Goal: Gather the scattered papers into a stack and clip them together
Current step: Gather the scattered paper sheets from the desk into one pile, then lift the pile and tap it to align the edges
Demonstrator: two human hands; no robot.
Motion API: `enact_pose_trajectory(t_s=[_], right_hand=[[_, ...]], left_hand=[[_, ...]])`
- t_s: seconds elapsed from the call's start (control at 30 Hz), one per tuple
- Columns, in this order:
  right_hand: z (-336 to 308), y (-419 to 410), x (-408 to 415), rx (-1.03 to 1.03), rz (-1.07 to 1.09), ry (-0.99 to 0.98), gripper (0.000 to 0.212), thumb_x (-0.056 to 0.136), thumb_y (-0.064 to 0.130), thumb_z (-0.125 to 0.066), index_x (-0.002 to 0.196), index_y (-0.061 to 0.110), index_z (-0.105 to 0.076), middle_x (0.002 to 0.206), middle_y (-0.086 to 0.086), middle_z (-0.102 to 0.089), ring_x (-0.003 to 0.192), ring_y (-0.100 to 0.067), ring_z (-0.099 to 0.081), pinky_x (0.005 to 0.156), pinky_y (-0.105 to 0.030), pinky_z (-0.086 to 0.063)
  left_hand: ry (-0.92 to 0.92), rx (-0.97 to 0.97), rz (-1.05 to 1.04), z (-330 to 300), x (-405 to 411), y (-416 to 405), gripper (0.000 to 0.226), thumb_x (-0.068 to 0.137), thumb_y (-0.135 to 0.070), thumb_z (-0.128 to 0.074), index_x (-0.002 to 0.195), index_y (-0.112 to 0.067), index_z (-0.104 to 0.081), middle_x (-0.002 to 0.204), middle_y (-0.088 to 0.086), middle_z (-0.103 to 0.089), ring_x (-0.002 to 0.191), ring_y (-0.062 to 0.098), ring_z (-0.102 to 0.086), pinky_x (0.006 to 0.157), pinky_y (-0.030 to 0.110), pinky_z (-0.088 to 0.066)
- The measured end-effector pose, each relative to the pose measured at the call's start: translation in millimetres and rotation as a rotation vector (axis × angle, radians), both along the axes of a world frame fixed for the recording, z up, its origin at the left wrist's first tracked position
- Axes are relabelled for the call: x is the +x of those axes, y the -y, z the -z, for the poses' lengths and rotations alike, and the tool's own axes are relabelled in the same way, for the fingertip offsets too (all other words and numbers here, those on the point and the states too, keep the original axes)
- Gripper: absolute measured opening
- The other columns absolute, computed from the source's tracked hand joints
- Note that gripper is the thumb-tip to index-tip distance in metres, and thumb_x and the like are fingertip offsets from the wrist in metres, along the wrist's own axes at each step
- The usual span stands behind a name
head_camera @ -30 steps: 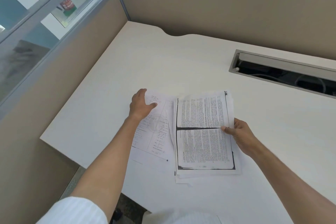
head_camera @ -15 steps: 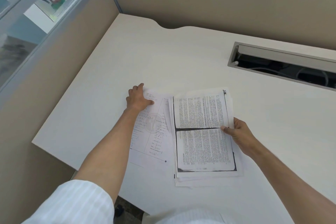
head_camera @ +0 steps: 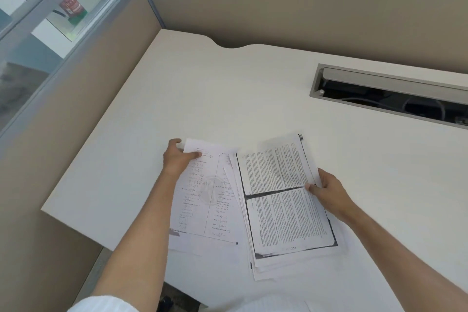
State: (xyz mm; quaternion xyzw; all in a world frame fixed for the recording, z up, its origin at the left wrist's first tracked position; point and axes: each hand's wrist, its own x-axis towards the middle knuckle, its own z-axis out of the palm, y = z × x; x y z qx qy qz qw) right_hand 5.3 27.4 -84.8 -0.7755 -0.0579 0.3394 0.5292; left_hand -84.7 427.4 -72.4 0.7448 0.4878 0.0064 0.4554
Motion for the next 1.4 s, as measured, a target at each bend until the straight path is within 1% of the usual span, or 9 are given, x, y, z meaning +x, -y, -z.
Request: enact_pose_trajectory(t_s=[0.1,0.3,0.53,0.67,0.8,0.97,1.23,1.3,1.4], right_hand=[[-1.6,4.3,-2.7,0.032,0.049,-0.026,0.031,0.091,0.001,-0.060,0.116,0.019,-0.066,0.112,-0.001,-0.074,0.105,-0.021,-0.070,0.093,-0.044,-0.055],[-12.7,13.7,-11.5,0.196,0.189,-0.171,0.027,0.092,-0.003,-0.059,0.114,0.010,-0.066,0.108,-0.003,-0.077,0.097,-0.020,-0.074,0.074,-0.032,-0.061],[-14.6,22.4,-51.9,0.279,0.363,-0.287,0.031,0.092,-0.007,-0.057,0.123,-0.003,-0.060,0.119,-0.018,-0.070,0.111,-0.035,-0.067,0.101,-0.054,-0.049],[-19.7,41.0,-64.9,0.300,0.405,-0.293,0.031,0.092,-0.006,-0.057,0.123,-0.002,-0.061,0.118,-0.019,-0.071,0.111,-0.037,-0.067,0.100,-0.056,-0.048],[-30.0,64.4,-67.9,0.333,0.427,-0.281,0.028,0.092,-0.004,-0.058,0.119,0.002,-0.064,0.113,-0.015,-0.074,0.105,-0.032,-0.071,0.094,-0.049,-0.054],[-39.7,79.1,-77.6,0.405,0.487,-0.241,0.029,0.091,-0.004,-0.059,0.118,0.004,-0.065,0.115,-0.014,-0.073,0.107,-0.029,-0.070,0.089,-0.041,-0.057],[-69.5,110.6,-83.9,0.520,0.610,-0.076,0.039,0.077,0.007,-0.075,0.115,0.007,-0.068,0.114,-0.014,-0.074,0.106,-0.031,-0.071,0.079,-0.034,-0.060],[-77.6,117.3,-79.7,0.530,0.648,-0.002,0.039,0.081,-0.003,-0.071,0.118,0.007,-0.063,0.115,-0.013,-0.073,0.107,-0.033,-0.070,0.084,-0.042,-0.059],[-95.9,117.5,-70.4,0.564,0.694,0.103,0.050,0.079,-0.008,-0.070,0.121,0.012,-0.052,0.113,-0.009,-0.073,0.104,-0.028,-0.070,0.081,-0.041,-0.060]], left_hand=[[0.066,-0.234,-0.073,-3.7,-29.1,0.9,0.060,0.072,-0.013,-0.084,0.123,-0.010,-0.054,0.112,0.009,-0.064,0.091,0.025,-0.065,0.072,0.032,-0.052],[0.036,-0.588,-0.032,-1.7,-84.7,24.9,0.034,0.082,-0.006,-0.073,0.114,0.003,-0.067,0.109,0.021,-0.073,0.093,0.036,-0.073,0.079,0.046,-0.058],[0.217,-0.842,-0.008,-10.6,-86.3,82.3,0.039,0.089,-0.024,-0.063,0.121,-0.002,-0.065,0.121,0.022,-0.068,0.112,0.040,-0.065,0.098,0.054,-0.049],[0.240,-0.873,0.084,-17.6,-71.2,124.2,0.046,0.089,-0.033,-0.059,0.124,-0.003,-0.064,0.125,0.023,-0.066,0.115,0.039,-0.063,0.102,0.053,-0.047],[0.265,-0.949,0.185,-32.4,-57.4,161.9,0.045,0.094,-0.034,-0.053,0.123,-0.001,-0.064,0.124,0.024,-0.066,0.114,0.039,-0.064,0.084,0.042,-0.059],[0.225,-0.908,0.326,-52.4,-47.9,199.0,0.047,0.084,-0.025,-0.066,0.122,0.002,-0.064,0.119,0.024,-0.068,0.114,0.040,-0.064,0.103,0.054,-0.046],[0.202,-0.774,0.568,-74.5,-21.9,239.5,0.056,0.078,-0.013,-0.077,0.129,-0.002,-0.055,0.124,0.017,-0.067,0.115,0.035,-0.064,0.104,0.054,-0.045],[0.240,-0.724,0.581,-83.2,-11.5,248.4,0.051,0.083,-0.014,-0.075,0.129,-0.005,-0.055,0.124,0.012,-0.068,0.117,0.029,-0.063,0.104,0.047,-0.047],[0.349,-0.659,0.698,-104.9,7.4,258.0,0.025,0.089,-0.012,-0.067,0.113,-0.020,-0.070,0.113,0.001,-0.075,0.106,0.017,-0.070,0.086,0.029,-0.058]])
